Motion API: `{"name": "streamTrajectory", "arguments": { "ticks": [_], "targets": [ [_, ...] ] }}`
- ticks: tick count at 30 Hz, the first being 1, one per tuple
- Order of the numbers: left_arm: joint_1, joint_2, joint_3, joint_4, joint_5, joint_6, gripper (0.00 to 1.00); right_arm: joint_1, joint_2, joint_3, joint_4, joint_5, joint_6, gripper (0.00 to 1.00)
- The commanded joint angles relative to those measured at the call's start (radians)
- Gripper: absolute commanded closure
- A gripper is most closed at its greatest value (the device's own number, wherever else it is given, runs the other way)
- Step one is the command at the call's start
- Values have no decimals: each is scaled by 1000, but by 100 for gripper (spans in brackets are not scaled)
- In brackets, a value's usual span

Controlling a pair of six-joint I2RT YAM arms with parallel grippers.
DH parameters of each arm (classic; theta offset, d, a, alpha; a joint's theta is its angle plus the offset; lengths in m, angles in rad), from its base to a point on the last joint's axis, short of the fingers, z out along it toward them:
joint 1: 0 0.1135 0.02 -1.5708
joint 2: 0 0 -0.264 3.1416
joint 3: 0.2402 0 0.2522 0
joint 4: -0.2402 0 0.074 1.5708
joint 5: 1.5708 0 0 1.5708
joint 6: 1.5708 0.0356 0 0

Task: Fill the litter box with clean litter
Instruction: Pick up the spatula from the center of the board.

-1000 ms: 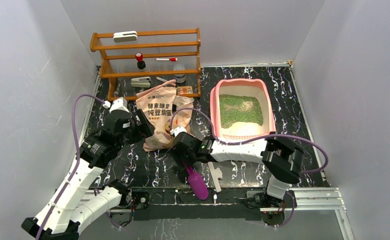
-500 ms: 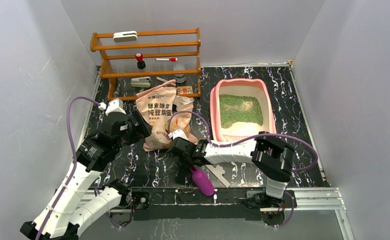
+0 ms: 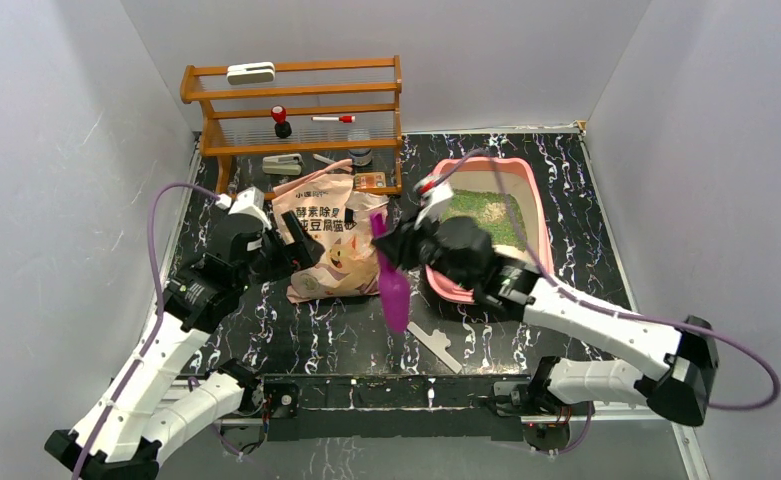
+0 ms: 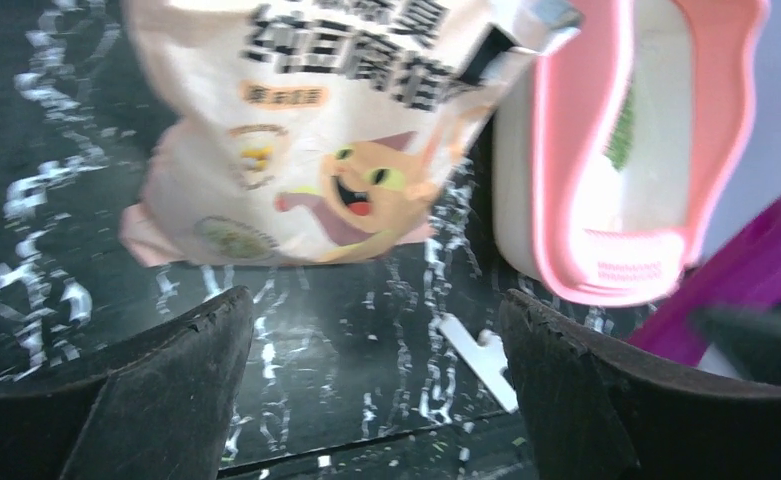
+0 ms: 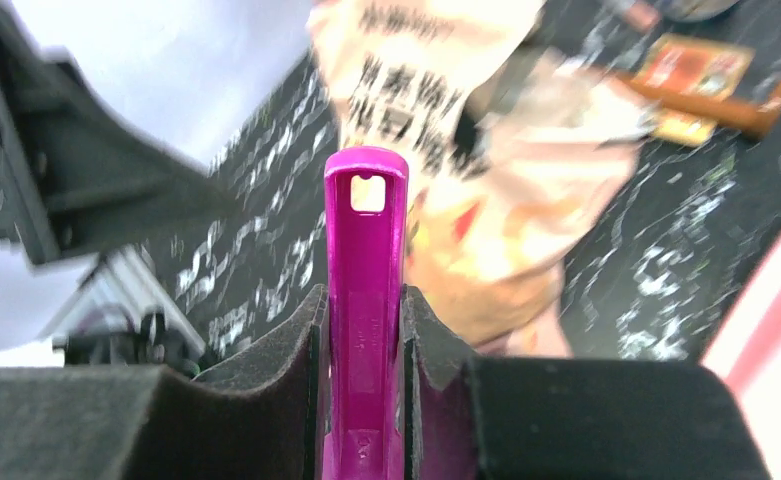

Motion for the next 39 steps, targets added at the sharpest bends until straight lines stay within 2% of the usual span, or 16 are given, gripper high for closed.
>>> {"name": "streamTrajectory", "arguments": {
  "ticks": [1,4,7,9,11,15,21,26,29,33,36,39],
  "targets": [
    [-2,25,-13,202,241,5,8,-239,-91,-50,208,-230,25,99],
    [-2,47,-33,336,368,-46,7,-385,-114,-65,296,-423,92,100],
    [-2,64,-58,509,525,-54,7,-439,-87,-6,232,-460,109,100],
    [-2,100,-65,636,656,-47,7,-448,-72,20,223,-478,118,100],
    [-2,166,-45,676,745,-47,9,-448,-65,22,242,-488,138,100],
    [-5,293,8,689,846,-45,12,-448,-53,20,290,-523,181,99],
    [-59,368,-48,947,953,-154,21,-447,-43,23,332,-528,215,99],
    [-150,378,-23,873,897,-111,33,-449,-36,27,361,-529,244,99],
    [-181,359,-58,868,874,-102,42,-450,-29,26,376,-525,258,99],
    [-190,333,-91,854,850,-96,71,-450,-17,31,391,-537,276,99],
    [-191,306,-92,822,804,-67,100,-450,-14,24,409,-553,290,99],
    [-191,300,-50,711,742,17,100,-450,-17,25,410,-579,275,91]
  ]
}}
